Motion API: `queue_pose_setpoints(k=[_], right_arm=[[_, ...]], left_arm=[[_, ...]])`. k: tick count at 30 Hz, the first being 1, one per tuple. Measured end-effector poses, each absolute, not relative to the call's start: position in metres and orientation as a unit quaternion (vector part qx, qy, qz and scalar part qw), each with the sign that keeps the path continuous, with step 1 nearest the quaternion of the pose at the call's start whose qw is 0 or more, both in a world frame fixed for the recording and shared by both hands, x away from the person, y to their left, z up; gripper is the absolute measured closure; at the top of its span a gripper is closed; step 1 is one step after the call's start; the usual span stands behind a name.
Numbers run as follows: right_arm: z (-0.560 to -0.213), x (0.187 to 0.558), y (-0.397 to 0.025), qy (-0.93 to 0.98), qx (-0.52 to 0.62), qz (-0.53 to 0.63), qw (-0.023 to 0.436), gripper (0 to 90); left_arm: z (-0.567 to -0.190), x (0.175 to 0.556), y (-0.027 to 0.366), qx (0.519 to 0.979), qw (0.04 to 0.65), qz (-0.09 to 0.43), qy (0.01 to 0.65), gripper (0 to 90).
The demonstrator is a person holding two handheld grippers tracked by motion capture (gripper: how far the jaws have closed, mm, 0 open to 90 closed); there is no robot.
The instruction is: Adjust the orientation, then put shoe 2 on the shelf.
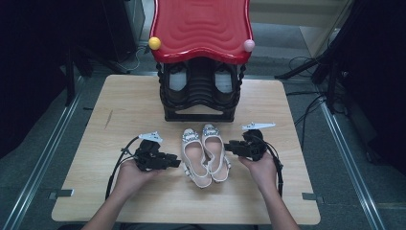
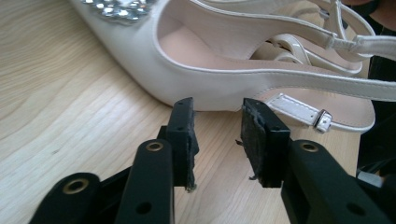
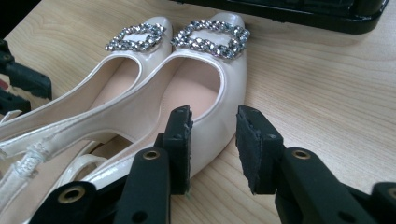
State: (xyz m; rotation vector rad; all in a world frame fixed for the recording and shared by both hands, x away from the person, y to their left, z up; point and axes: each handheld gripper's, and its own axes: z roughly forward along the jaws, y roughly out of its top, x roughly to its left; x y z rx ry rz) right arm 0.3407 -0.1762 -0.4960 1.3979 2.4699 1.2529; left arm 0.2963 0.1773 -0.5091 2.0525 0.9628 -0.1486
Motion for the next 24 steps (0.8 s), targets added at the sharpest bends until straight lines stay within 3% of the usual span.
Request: queue_pose_setpoints(k=[24], right_arm=[[-0.470, 0.351, -0.133, 0.833, 0.418, 0.361, -0.009, 63.6]], left_arm=[[-0.504, 0.297, 0.201, 0.807, 0.428, -0.027, 0.406, 53.6]])
